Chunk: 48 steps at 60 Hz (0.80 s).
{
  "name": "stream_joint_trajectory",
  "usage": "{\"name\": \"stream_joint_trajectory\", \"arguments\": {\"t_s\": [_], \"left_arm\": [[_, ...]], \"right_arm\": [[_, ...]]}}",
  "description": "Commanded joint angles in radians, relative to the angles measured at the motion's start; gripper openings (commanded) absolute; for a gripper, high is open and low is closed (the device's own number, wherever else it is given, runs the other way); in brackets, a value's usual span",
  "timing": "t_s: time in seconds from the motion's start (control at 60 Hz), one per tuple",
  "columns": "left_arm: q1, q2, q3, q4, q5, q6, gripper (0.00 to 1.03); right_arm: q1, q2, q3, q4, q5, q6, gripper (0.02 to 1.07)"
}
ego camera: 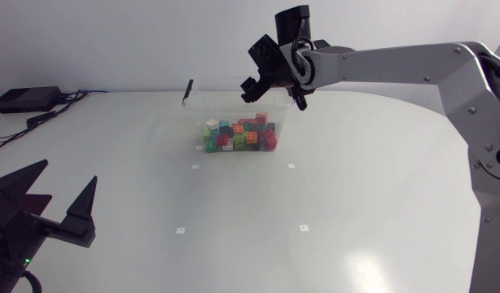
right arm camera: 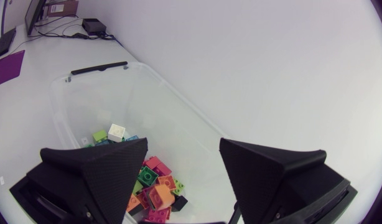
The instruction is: Place the duplo bricks in the container
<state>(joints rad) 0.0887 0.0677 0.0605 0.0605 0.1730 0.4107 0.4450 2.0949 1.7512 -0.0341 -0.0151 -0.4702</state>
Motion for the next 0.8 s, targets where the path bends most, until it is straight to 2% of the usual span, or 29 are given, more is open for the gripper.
{"name": "stream_joint_trajectory", "arguments": {"t_s": [0.0,0.117,0.433,0.783], "left_arm": [[-0.003,-0.040,-0.021,-0.025,-0.009,-0.027,0.99],[0.000,-0.069,-0.022,-0.060,-0.009,-0.027,0.99],[0.005,-0.078,-0.021,-0.079,-0.009,-0.026,0.99],[0.000,-0.082,-0.014,-0.103,-0.007,-0.056,0.99]], "right_arm": [[0.015,-0.029,-0.015,-0.009,0.021,0.028,1.02],[0.018,-0.115,-0.067,0.002,0.044,0.051,1.02],[-0.014,-0.450,-0.375,0.175,0.207,0.091,1.02],[-0.098,-0.753,-0.694,0.275,0.293,0.100,1.02]]}}
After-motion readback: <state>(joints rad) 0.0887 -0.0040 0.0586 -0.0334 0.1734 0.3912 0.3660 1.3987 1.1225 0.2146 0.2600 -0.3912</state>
